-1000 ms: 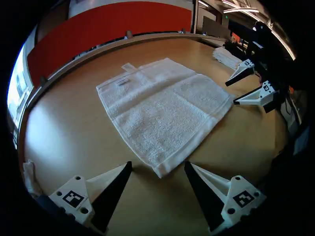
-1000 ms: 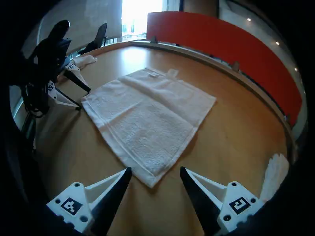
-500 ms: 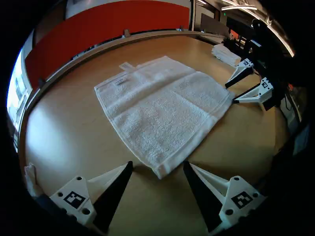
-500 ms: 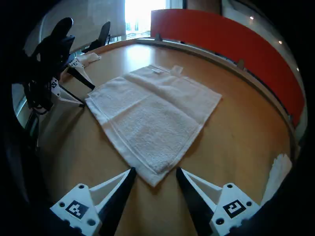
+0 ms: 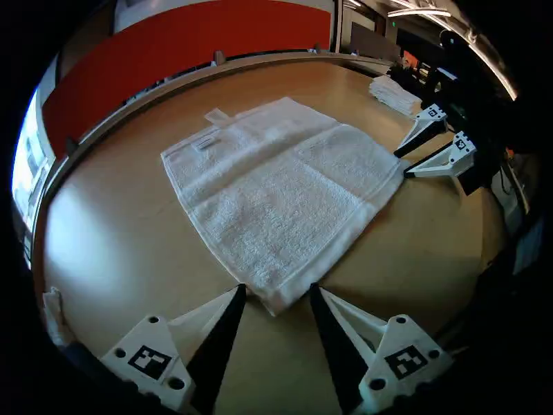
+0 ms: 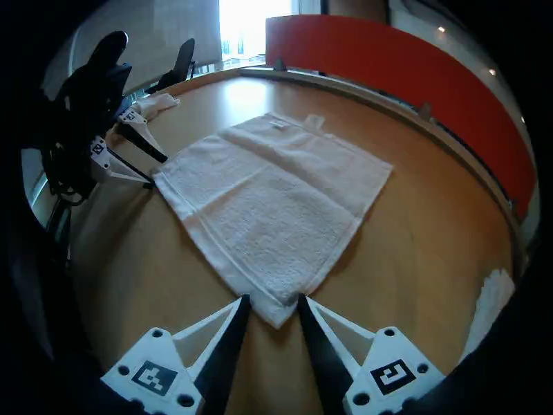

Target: Fold towel

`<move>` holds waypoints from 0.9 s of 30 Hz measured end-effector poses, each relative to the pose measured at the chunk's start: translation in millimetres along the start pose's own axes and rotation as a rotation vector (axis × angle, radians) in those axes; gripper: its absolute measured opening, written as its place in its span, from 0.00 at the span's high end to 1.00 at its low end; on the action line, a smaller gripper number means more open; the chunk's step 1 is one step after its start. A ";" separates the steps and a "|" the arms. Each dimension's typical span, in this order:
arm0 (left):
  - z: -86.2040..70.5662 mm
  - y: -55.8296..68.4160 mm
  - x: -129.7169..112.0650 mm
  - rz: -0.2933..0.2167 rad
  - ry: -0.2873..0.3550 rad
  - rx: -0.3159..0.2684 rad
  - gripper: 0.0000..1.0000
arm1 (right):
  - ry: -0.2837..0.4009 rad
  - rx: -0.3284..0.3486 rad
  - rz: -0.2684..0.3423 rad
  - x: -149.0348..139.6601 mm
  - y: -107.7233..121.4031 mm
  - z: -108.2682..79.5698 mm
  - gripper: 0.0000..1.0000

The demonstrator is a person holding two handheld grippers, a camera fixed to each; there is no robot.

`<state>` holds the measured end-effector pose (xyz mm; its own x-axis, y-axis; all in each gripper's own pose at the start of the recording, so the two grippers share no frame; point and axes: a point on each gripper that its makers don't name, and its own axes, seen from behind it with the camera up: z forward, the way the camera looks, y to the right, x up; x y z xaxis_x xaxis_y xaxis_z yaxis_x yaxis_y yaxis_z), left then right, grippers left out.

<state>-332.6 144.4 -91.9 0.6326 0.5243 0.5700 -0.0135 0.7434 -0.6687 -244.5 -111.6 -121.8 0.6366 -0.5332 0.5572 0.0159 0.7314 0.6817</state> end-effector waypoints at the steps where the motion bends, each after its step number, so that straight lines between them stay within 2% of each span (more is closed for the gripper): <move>1: -0.1 0.1 0.3 -0.002 -0.001 0.001 0.41 | 0.000 0.000 0.001 0.0 0.1 -0.1 0.56; 2: -0.2 0.1 0.5 -0.004 -0.001 0.003 0.46 | 0.000 -0.001 0.002 0.0 0.2 -0.3 0.59; 4: -0.7 -0.1 1.1 -0.009 -0.003 0.007 0.49 | -0.001 0.000 0.005 0.2 0.2 -0.5 0.68; 6: -1.2 -1.4 1.8 -0.015 -0.005 0.014 0.59 | -0.001 0.004 0.008 0.5 -0.7 -0.6 0.76; 8: -1.8 -4.0 2.6 -0.023 -0.006 0.023 0.71 | 0.000 0.011 0.010 1.0 -2.8 -0.7 0.79; 10: -1.9 -6.2 2.9 -0.034 -0.008 0.033 0.78 | 0.001 0.018 0.011 2.5 -5.1 0.0 0.81; 17: -5.7 -4.5 4.8 -0.066 -0.014 0.021 0.82 | 0.023 0.004 0.013 11.9 -4.7 0.0 0.84; 27: -13.0 -5.9 15.7 -0.108 0.008 0.032 0.84 | 0.052 -0.012 0.027 26.5 1.7 -10.7 0.84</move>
<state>-312.6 142.9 -85.1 0.6376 0.4371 0.6344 0.0302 0.8086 -0.5876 -219.4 -119.9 -110.9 0.6758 -0.4911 0.5496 0.0075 0.7502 0.6612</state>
